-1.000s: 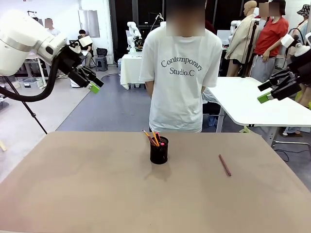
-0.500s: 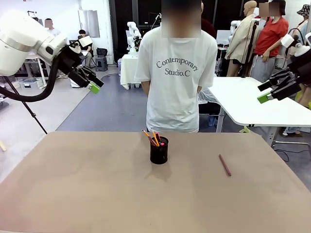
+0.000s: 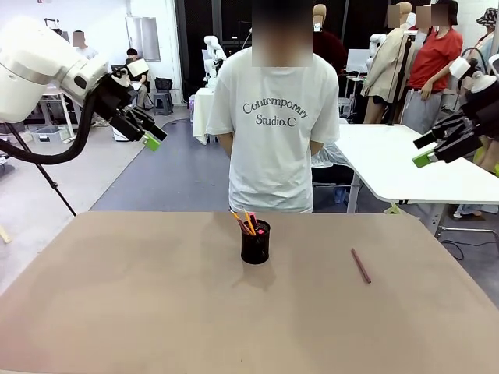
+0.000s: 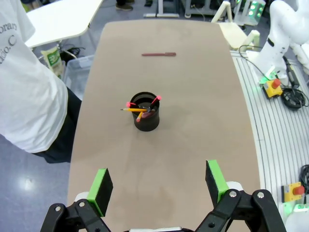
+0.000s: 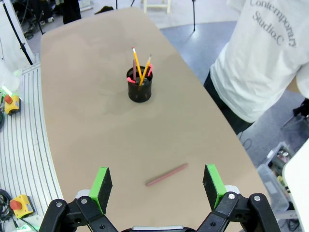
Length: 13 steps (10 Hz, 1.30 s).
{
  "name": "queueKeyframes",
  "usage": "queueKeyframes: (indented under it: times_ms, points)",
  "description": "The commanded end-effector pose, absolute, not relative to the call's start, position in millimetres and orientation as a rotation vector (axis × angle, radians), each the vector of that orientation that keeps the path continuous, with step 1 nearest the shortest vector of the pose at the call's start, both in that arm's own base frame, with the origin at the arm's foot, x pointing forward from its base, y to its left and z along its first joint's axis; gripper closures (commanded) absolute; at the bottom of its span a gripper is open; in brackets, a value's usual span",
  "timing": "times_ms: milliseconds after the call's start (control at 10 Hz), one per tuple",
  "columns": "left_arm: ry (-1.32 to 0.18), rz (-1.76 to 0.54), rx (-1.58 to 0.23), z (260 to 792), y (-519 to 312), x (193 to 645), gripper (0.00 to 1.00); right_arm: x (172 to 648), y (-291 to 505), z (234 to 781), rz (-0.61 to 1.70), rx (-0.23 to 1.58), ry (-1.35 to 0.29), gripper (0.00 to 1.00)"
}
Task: Place the pens into the pen holder.
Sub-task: Pick up a writing instrument from the table and place it into the Pen holder.
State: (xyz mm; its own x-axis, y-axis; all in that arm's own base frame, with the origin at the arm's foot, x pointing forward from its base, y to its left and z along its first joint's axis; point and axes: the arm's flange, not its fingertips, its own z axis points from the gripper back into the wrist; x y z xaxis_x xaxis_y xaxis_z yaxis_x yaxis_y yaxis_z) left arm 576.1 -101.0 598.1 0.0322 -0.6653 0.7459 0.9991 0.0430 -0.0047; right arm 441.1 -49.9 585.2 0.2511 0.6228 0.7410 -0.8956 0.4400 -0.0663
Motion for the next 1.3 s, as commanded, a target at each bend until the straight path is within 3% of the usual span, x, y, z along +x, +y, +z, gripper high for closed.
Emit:
queueKeyframes:
  times_ms: [0, 100, 300, 400, 700, 900, 1100, 1200]
  points:
    - [-0.66, -1.426, -0.649, 599, -101, 575, 0.0, 473, -35, 566, 0.919, 0.348, -0.601, 0.0]
    - [-0.66, -1.426, -0.649, 599, -101, 575, 0.0, 495, -23, 551, 0.851, 0.361, -0.543, 0.0]
    - [-0.66, -1.426, -0.649, 599, -101, 575, 0.0, 513, 12, 528, 0.692, 0.196, -0.392, 0.0]
    - [-0.66, -1.426, -0.649, 599, -101, 575, 0.0, 521, 24, 520, 0.626, 0.057, -0.375, 0.0]
    - [-0.66, -1.426, -0.649, 599, -101, 575, 0.0, 553, 47, 491, 0.476, -0.065, -0.329, 0.0]
    - [-0.66, -1.426, -0.649, 599, -101, 575, 0.0, 581, 38, 470, 0.377, -0.005, -0.176, 0.0]
    - [-0.66, -1.426, -0.649, 599, -101, 575, 0.0, 587, 24, 460, 0.36, 0.053, -0.153, 0.0]
    - [-0.66, -1.426, -0.649, 599, -101, 575, 0.0, 567, 34, 455, 0.405, -0.022, -0.191, 0.0]
